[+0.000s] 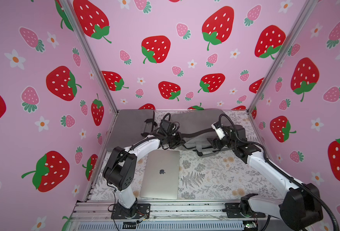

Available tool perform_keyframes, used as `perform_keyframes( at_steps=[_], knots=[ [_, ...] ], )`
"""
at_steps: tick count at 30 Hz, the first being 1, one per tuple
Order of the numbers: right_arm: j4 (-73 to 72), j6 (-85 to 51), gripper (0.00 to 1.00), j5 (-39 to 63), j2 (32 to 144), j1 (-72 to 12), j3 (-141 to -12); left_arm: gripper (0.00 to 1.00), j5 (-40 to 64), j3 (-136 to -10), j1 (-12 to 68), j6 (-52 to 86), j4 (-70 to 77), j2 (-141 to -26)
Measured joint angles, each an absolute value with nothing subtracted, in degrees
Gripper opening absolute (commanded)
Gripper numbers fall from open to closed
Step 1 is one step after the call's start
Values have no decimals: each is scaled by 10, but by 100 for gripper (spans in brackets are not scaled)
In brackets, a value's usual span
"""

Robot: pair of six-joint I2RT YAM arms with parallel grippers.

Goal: Open the zippered laptop bag and take out the laptop
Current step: Adjust the zippered laptop bag.

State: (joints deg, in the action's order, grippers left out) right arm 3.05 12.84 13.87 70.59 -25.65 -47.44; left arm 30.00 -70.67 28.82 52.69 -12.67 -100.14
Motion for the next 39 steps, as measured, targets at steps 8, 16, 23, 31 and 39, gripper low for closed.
perform_keyframes(
  at_steps=[8, 16, 23, 31, 39],
  knots=[
    [-13, 294, 87, 118, 775, -358, -474, 0, 291, -741, 281, 471, -182, -1002],
    [-18, 409, 72, 60, 866, -400, -517, 2, 292, -741, 268, 452, -196, -1002],
    [-30, 441, 28, 32, 895, -404, -539, 11, 298, -741, 263, 446, -196, -1002],
    [-16, 433, 0, 36, 891, -404, -541, 39, 283, -743, 256, 396, -235, -967],
    [22, 401, 0, 61, 885, -392, -560, 49, 195, -733, 236, 311, -254, -837]
  ],
)
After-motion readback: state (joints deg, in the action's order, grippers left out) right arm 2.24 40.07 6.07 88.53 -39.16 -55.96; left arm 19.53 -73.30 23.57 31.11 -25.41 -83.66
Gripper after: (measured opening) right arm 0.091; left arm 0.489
